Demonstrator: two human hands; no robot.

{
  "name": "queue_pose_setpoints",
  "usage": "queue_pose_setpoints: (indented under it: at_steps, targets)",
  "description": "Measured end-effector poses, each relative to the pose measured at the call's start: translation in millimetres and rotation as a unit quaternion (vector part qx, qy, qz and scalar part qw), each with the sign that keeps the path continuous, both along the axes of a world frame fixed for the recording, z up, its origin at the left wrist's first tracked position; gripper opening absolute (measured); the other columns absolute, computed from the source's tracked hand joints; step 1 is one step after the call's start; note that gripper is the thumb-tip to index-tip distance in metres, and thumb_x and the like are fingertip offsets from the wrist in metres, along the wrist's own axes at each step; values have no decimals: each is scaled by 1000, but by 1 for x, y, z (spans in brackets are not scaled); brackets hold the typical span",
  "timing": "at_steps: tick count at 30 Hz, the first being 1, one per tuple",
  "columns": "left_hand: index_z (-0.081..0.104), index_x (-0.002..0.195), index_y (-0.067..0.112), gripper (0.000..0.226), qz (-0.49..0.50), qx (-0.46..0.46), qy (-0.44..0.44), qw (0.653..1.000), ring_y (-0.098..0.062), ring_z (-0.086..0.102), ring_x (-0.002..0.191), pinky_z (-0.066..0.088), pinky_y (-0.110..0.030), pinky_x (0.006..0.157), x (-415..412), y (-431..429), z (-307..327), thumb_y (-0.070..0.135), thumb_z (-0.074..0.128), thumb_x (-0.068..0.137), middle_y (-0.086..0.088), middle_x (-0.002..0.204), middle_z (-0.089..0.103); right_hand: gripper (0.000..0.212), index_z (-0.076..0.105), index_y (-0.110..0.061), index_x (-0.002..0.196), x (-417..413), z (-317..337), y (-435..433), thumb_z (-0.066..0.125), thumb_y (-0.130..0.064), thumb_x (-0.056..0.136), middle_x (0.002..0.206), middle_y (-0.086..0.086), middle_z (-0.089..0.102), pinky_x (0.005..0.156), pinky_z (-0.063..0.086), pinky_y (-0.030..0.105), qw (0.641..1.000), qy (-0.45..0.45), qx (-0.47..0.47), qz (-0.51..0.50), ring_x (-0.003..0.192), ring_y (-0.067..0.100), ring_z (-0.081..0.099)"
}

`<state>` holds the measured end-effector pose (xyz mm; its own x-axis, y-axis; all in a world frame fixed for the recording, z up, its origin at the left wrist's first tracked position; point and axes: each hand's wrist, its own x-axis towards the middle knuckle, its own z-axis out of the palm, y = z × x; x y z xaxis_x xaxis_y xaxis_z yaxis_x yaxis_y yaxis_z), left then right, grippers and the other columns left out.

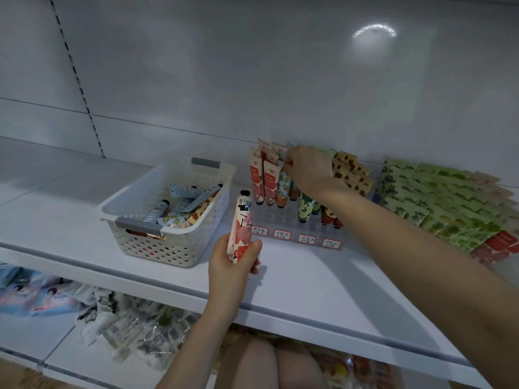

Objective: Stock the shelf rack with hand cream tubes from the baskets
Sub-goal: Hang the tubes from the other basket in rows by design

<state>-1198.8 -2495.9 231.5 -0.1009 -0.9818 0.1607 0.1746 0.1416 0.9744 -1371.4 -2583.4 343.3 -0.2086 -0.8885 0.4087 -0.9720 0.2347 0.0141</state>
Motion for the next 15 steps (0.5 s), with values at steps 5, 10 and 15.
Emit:
queue_pose_setpoints:
  at_steps: [5,10,15]
  targets:
    - [56,95,5,15,3,0,-3,1000,-5,53,51,46,-16,51,-1,1,-1,13,64,85,-4,64,57,23,67,-11,100,0,-1,-1,44,-6,95,97,7,68,67,38,27,1000,-1,-6,0,89,24,63]
    - [56,96,4,16,3,-1,-5,1000,-4,53,51,46,-16,50,0,3,-1,12,64,85,-6,66,57,22,66,-10,98,0,-2,0,45,-6,94,95,7,68,64,37,26,1000,-8,-8,1,85,23,63]
    - [56,99,3,20,5,1,-6,1000,-4,54,52,46,-16,51,3,3,0,14,64,85,-3,65,57,21,65,-8,98,-2,2,9,45,-16,96,93,8,67,63,42,27,999,-35,-10,17,83,24,63]
